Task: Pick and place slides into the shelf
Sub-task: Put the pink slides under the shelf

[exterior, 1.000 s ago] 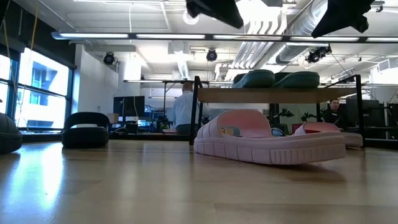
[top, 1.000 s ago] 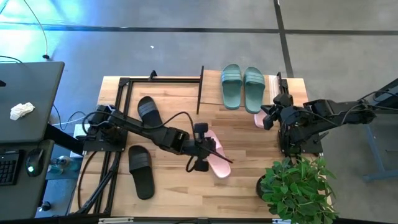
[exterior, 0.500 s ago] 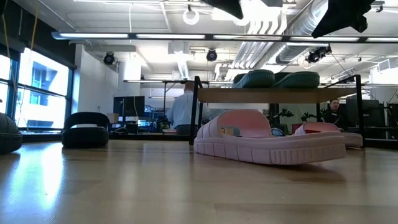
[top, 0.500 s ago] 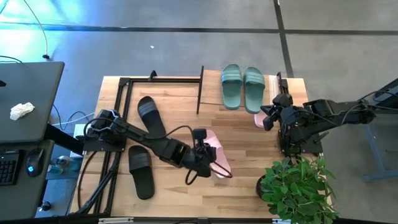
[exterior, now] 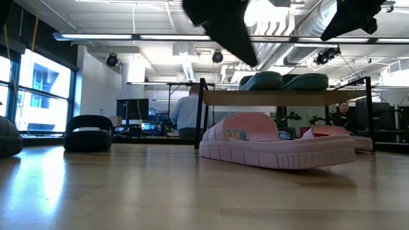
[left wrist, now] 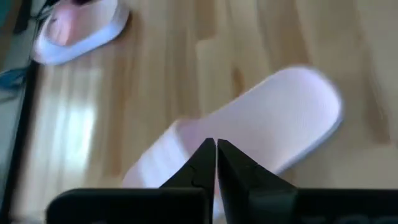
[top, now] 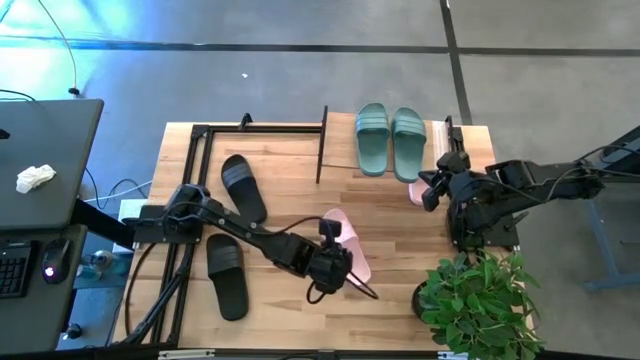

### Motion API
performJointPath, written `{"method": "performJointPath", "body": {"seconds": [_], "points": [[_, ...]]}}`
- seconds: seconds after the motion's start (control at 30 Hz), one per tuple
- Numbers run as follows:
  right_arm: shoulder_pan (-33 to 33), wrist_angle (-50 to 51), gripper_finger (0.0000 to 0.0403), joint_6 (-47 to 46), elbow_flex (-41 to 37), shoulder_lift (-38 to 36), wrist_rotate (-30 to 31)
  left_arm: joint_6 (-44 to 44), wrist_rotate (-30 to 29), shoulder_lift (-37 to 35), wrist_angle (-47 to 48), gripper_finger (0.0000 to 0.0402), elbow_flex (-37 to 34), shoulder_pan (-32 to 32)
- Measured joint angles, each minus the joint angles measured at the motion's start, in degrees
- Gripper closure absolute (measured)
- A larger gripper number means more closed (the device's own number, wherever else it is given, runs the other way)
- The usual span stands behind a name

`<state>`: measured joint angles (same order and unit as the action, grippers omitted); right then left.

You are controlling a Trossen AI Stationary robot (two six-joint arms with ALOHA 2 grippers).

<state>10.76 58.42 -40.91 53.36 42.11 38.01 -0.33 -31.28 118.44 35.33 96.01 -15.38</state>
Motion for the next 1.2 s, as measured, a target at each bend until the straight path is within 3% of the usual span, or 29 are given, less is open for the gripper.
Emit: {"method": "performJointPath", "body": {"seconds": [0.17,0.43,0.6,0.8,1.2], "points": [[0.01,0.51,0.0403,0.44,0.00,1.02,-0.19,-0.08,3.44,1.68,-0.18,0.0334,-0.16,0.35],[0.02,0.67,0.0403,0.46,0.00,1.00,-0.17,2.88,0.11,1.85,0.77,0.0187,-0.31,1.27],[0.02,0.68,0.0403,0.90,0.00,1.00,-0.43,3.27,-0.07,2.72,1.26,0.0139,-0.23,2.87],[0.02,0.89,0.0403,0.92,0.00,1.06,-0.56,3.05,0.07,4.24,2.42,0.0137,-0.16,4.27],[0.02,1.01,0.0403,1.08,0.00,1.04,-0.55,2.96,-0.76,7.37,4.76,0.0203,-0.30,5.64]]}}
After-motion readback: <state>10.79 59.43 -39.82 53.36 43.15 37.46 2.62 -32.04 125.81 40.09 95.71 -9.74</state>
